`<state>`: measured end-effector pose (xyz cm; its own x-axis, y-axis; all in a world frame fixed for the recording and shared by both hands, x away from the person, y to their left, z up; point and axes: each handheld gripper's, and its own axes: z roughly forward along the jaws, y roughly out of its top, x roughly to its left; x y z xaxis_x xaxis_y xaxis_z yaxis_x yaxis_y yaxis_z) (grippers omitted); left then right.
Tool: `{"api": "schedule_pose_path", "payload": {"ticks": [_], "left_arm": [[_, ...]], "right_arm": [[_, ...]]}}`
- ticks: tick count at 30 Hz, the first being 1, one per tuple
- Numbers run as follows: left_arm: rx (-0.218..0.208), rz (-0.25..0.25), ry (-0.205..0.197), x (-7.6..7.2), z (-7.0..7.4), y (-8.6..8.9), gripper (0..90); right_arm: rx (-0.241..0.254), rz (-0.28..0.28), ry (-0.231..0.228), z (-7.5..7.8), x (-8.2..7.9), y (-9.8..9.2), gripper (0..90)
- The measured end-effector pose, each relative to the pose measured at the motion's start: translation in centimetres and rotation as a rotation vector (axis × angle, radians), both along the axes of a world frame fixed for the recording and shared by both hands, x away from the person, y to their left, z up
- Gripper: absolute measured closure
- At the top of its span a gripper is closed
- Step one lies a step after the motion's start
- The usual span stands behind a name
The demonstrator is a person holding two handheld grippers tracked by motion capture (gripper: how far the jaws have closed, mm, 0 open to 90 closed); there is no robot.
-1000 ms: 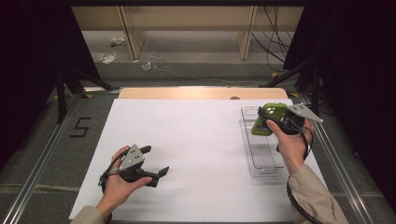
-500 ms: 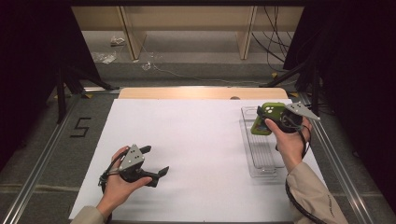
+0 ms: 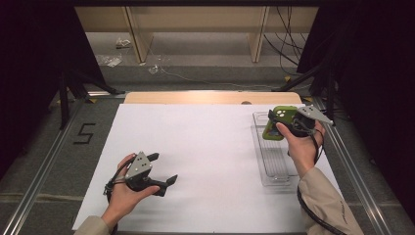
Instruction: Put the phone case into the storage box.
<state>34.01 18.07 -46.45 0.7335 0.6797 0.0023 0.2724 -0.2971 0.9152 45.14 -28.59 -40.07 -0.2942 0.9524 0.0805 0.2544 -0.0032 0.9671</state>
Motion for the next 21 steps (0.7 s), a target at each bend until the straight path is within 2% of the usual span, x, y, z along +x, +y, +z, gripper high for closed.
{"api": "schedule_pose_path", "payload": {"ticks": [21], "left_arm": [[-0.002,-0.003,0.001,0.0,0.0,0.0,0.3]], "right_arm": [[-0.033,0.004,0.025,-0.1,1.1,0.6,18.5]]}}
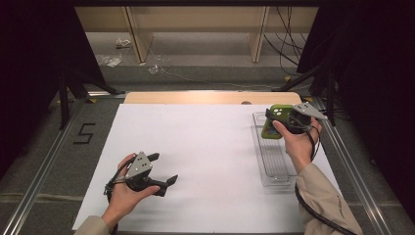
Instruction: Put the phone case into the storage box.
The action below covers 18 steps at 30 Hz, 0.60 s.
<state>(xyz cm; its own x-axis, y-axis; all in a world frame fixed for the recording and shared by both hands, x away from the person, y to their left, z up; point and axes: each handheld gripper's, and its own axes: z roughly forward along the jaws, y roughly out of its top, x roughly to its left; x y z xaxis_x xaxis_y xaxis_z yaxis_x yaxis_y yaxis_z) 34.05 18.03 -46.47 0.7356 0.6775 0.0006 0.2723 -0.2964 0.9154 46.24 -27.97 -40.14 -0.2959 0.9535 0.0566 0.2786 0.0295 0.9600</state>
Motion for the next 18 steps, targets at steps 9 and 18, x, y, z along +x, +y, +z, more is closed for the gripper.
{"api": "schedule_pose_path", "payload": {"ticks": [9,18], "left_arm": [[-0.001,-0.001,0.000,0.0,0.0,0.0,0.3],[-0.001,-0.002,0.000,0.0,0.0,0.0,0.3]], "right_arm": [[-0.007,-0.002,0.010,-0.1,0.5,0.2,18.4],[-0.025,0.000,0.027,-0.2,1.4,0.7,18.4]]}}
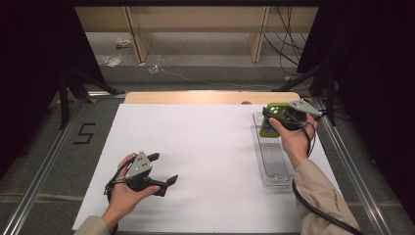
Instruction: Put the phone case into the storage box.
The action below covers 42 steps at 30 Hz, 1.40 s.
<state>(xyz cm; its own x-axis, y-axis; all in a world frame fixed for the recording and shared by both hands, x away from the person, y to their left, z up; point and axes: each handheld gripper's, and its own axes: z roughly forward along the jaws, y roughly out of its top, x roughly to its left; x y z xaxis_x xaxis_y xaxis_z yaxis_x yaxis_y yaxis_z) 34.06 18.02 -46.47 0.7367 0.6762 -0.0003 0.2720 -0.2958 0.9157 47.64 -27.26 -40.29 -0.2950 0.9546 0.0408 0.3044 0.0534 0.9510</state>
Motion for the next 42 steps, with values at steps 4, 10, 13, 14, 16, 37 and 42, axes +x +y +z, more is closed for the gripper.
{"api": "schedule_pose_path", "payload": {"ticks": [4,10,13,14,16,37,42], "left_arm": [[0.000,-0.001,0.000,0.0,0.0,0.0,0.4],[0.000,-0.001,0.000,0.0,0.0,0.0,0.4],[0.000,0.000,0.003,0.0,0.0,0.0,0.4],[0.001,0.000,0.003,0.0,0.0,0.0,0.4],[0.000,0.000,0.003,0.0,0.0,0.0,0.4],[-0.002,-0.003,0.006,0.0,-0.1,0.0,0.4],[-0.002,-0.003,0.006,0.0,-0.1,0.0,0.4]], "right_arm": [[-0.005,-0.001,0.009,-0.1,0.5,0.1,18.4],[-0.011,-0.008,0.024,-0.4,1.0,0.0,18.4],[-0.016,-0.007,0.033,-0.5,1.2,-0.1,18.4],[-0.018,-0.009,0.035,-0.6,1.3,-0.1,18.4],[-0.020,-0.012,0.037,-0.6,1.5,-0.1,18.3],[-0.043,-0.010,0.078,-1.2,2.9,0.2,18.2],[-0.047,-0.012,0.088,-1.4,3.1,0.3,18.2]]}}
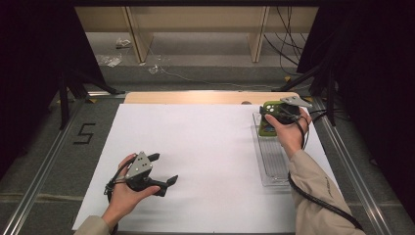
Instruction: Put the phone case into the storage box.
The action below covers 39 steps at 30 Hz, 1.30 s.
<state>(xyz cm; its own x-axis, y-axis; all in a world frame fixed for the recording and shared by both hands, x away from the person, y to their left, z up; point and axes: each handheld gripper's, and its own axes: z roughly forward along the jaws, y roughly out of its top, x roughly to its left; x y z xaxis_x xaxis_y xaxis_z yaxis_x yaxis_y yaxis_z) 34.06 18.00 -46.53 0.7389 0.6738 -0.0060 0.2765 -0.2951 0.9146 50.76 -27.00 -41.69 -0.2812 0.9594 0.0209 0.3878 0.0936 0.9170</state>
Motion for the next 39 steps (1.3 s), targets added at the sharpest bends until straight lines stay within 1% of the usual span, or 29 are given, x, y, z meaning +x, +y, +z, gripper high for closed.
{"api": "schedule_pose_path", "payload": {"ticks": [8,13,18,25,39], "left_arm": [[0.000,0.001,-0.001,0.0,0.0,0.0,0.4],[-0.001,0.001,-0.001,0.0,0.0,0.0,0.4],[0.002,0.000,-0.004,0.0,0.0,0.0,0.4],[-0.001,-0.001,-0.001,0.0,0.0,0.0,0.4],[0.001,-0.001,-0.003,0.0,0.0,0.0,0.4]], "right_arm": [[-0.013,0.000,0.008,-0.2,0.3,0.1,18.2],[-0.013,-0.004,0.012,-0.4,0.4,0.1,18.2],[-0.015,-0.003,0.024,-0.6,0.6,0.1,18.1],[-0.021,-0.002,0.026,-0.6,0.9,0.3,18.1],[-0.008,-0.013,0.034,-0.7,1.6,0.2,17.4]]}}
